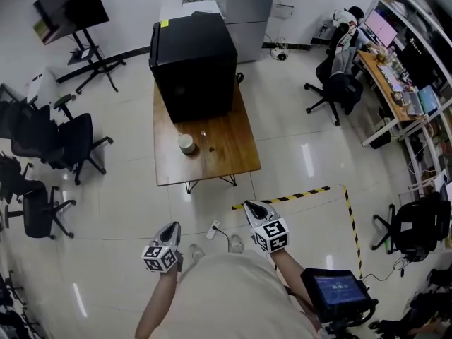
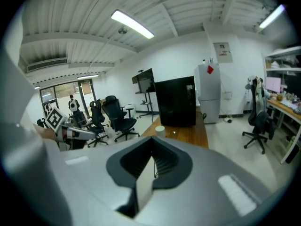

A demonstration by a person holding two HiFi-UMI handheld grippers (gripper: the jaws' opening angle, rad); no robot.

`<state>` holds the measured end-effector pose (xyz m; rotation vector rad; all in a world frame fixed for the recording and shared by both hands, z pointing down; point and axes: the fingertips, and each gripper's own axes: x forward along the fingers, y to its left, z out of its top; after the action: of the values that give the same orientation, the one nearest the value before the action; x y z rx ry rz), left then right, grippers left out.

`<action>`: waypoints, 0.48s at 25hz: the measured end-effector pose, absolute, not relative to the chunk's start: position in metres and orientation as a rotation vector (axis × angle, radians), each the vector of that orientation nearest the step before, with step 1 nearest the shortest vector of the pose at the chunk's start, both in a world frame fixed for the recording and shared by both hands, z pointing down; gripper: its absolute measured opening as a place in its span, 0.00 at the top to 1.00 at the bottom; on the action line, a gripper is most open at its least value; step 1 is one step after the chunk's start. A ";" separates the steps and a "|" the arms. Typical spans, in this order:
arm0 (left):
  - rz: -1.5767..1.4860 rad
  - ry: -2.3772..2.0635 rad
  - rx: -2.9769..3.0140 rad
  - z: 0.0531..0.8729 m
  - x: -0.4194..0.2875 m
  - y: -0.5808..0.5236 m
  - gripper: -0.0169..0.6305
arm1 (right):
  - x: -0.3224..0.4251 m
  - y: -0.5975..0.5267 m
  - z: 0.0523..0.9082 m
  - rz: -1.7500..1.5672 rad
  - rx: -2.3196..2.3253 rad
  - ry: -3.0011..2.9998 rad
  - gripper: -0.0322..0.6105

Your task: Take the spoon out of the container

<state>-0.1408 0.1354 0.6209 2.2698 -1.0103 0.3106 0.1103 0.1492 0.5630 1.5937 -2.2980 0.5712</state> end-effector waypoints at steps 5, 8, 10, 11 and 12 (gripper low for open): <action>0.310 -0.992 2.272 0.625 -0.150 0.126 1.00 | 0.100 0.145 0.568 0.569 1.598 -2.268 0.94; 0.327 -0.984 2.271 0.630 -0.154 0.124 1.00 | 0.099 0.143 0.571 0.582 1.607 -2.262 0.94; 0.340 -0.978 2.271 0.632 -0.155 0.123 1.00 | 0.099 0.141 0.571 0.584 1.613 -2.263 0.94; 0.347 -0.975 2.271 0.634 -0.154 0.123 1.00 | 0.100 0.141 0.571 0.584 1.614 -2.262 0.94; 0.352 -0.973 2.272 0.635 -0.152 0.123 1.00 | 0.102 0.141 0.572 0.586 1.614 -2.261 0.94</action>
<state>-0.1522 0.1230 0.6346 2.2715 -0.9727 0.3517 0.1019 0.1407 0.5721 1.6137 -2.2612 0.5857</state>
